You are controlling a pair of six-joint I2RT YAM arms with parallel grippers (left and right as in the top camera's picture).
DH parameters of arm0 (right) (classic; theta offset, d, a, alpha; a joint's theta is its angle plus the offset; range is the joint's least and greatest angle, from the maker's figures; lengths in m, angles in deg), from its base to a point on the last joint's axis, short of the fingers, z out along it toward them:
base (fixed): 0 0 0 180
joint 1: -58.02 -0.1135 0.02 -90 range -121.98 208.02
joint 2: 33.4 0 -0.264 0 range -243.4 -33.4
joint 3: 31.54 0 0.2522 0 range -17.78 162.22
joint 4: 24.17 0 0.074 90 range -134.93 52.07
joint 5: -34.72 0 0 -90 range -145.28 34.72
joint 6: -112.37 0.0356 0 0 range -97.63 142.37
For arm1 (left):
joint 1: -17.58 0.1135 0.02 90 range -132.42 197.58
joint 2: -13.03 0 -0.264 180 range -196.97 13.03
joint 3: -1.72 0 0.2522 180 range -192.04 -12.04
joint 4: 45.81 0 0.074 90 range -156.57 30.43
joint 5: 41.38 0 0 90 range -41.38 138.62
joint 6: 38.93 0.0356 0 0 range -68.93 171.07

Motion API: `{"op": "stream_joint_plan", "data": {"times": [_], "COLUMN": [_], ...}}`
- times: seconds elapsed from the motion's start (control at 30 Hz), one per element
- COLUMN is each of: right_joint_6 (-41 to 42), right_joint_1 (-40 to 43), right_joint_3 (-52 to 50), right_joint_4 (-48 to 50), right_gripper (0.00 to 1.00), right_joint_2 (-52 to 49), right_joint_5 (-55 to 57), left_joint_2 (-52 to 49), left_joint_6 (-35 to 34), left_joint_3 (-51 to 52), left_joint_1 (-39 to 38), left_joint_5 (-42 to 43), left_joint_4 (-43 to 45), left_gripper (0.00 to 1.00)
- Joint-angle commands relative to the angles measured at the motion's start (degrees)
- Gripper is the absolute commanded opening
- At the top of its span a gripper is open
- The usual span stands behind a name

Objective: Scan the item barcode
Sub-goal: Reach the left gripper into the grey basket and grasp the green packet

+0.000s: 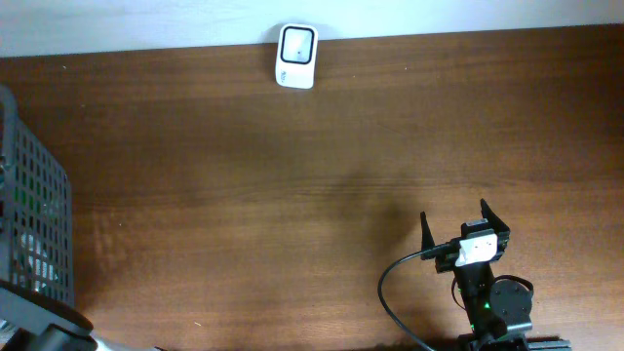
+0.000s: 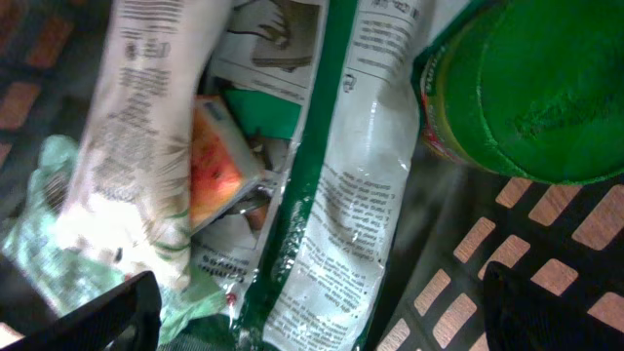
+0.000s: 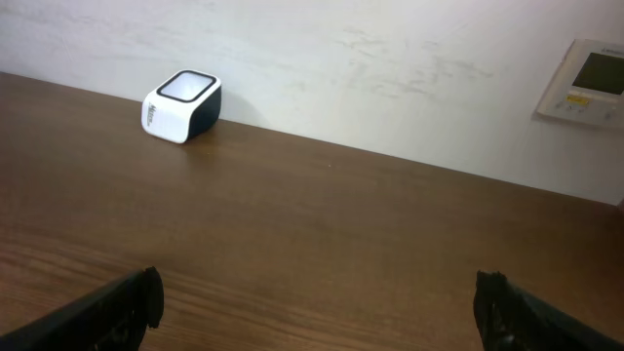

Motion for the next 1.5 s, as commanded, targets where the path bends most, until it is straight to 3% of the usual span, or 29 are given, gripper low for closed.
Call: {"op": "stream_joint_plan", "data": {"times": [0.0,0.17,0.47,0.5,0.53,0.57,0.6,0.83,1.03,1.27,1.47], "right_joint_6": [0.2,0.2,0.2,0.2,0.2,0.2,0.2,0.2,0.2,0.2,0.2], "right_joint_1": [0.3,0.3,0.3,0.3,0.3,0.3,0.3,0.3,0.3,0.3,0.3], "right_joint_3": [-0.3,-0.3,-0.3,-0.3,-0.3,-0.3,-0.3,-0.3,-0.3,-0.3,-0.3], "right_joint_4": [-0.2,-0.2,-0.2,-0.2,-0.2,-0.2,-0.2,-0.2,-0.2,-0.2,-0.2], "right_gripper": [0.98,0.98,0.98,0.98,0.98,0.98,0.98,0.98,0.98,0.98,0.99], "right_joint_2": [0.4,0.4,0.4,0.4,0.4,0.4,0.4,0.4,0.4,0.4,0.4], "right_joint_5": [0.1,0.1,0.1,0.1,0.1,0.1,0.1,0.1,0.1,0.1,0.1], "left_joint_2": [-3.9,-7.8,-13.8,-14.1,-14.1,-14.1,-14.1,-9.3,3.7,19.6,23.3], "left_joint_6": [2.6,2.6,2.4,2.3,2.3,2.3,2.3,-3.3,-9.6,-13.6,-18.3], "left_joint_3": [0.7,0.8,0.8,0.8,0.7,0.6,0.4,-15.2,-27.3,-27.7,-27.3], "left_joint_1": [0.0,0.0,0.0,0.0,0.0,0.0,0.0,-0.6,-5.7,-19.5,-42.7], "left_joint_5": [2.0,1.5,0.0,0.0,0.0,0.0,0.0,0.0,0.1,0.0,0.0], "left_joint_4": [0.1,-0.4,0.3,0.3,0.3,0.3,0.0,-9.7,-9.0,-3.0,-9.0], "left_gripper": [0.95,0.89,0.59,0.52,0.31,0.02,0.00,0.00,0.00,0.00,0.00]}}
